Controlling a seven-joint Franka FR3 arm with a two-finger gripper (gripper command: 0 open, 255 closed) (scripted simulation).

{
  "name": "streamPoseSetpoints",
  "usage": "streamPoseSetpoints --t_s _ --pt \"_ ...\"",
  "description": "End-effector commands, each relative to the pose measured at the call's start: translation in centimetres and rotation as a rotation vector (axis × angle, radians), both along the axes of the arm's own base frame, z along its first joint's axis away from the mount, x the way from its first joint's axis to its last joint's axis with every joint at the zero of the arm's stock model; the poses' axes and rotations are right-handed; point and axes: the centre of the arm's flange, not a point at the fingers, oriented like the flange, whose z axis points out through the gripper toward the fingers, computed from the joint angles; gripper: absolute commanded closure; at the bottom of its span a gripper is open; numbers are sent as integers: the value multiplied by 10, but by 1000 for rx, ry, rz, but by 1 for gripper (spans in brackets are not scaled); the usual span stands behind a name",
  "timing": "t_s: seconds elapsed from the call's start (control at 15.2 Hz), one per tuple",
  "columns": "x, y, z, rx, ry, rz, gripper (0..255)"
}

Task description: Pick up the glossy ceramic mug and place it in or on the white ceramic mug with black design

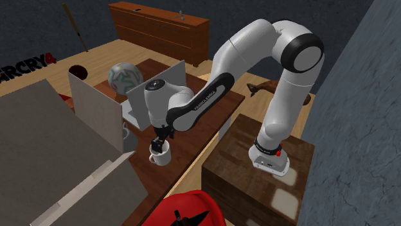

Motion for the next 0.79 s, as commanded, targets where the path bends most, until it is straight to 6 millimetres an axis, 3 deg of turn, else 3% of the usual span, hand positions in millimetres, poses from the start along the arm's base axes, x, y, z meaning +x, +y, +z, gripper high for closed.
streamPoseSetpoints --t_s 0.0,0.2,0.26,0.73 --pt "0 0 0 0 0 0 0" --pt "0 0 0 0 0 0 0" --pt "0 0 0 0 0 0 255" --pt "0 0 0 0 0 0 255"
